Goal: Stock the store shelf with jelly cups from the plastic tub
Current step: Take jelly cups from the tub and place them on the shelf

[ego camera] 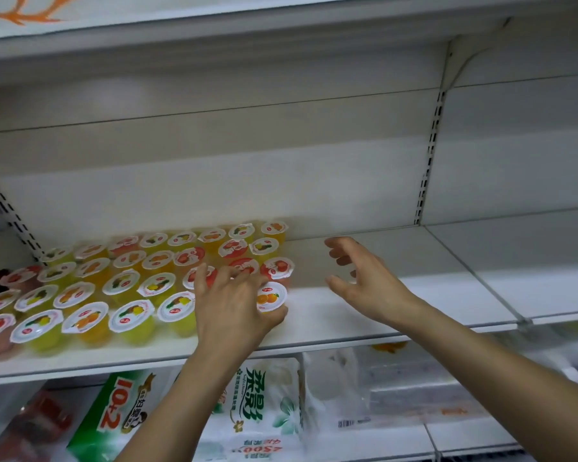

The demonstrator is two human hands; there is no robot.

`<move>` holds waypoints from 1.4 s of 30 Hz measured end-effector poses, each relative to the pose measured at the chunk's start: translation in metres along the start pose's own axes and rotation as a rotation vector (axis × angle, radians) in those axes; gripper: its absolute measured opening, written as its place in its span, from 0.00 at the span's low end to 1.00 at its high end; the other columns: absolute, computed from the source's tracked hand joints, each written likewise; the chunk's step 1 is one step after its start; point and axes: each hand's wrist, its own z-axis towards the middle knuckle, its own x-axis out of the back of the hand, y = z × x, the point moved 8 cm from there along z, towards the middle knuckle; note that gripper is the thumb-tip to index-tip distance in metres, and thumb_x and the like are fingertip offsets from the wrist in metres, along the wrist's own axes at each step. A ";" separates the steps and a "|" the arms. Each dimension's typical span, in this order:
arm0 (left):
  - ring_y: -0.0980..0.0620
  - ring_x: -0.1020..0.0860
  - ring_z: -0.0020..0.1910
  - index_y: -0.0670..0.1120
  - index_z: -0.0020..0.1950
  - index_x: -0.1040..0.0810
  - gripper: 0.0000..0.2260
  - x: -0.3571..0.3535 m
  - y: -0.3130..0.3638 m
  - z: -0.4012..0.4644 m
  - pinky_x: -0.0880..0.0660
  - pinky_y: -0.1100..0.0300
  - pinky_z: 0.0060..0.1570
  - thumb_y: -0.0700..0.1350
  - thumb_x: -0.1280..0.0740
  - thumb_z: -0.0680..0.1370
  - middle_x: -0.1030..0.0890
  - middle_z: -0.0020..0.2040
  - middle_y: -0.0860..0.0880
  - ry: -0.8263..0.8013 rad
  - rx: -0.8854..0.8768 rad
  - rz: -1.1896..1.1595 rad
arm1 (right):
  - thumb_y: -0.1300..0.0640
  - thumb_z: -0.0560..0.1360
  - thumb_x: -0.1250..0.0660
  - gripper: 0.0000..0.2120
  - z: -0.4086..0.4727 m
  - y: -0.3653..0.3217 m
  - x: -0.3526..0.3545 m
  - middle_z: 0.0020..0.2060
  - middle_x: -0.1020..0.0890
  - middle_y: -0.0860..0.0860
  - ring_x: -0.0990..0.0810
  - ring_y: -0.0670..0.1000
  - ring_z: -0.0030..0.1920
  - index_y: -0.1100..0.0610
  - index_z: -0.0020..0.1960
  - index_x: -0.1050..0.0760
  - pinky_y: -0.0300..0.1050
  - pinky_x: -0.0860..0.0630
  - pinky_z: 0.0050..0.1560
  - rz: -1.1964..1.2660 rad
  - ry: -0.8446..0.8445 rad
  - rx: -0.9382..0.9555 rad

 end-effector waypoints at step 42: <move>0.47 0.30 0.65 0.49 0.72 0.34 0.28 -0.184 0.608 -0.200 0.30 0.53 0.61 0.55 0.32 0.75 0.30 0.68 0.48 -0.976 -0.572 -0.528 | 0.54 0.74 0.35 0.24 -0.448 0.415 0.221 0.63 0.29 0.54 0.32 0.56 0.65 0.53 0.69 0.34 0.50 0.28 0.58 -0.649 -0.392 -0.780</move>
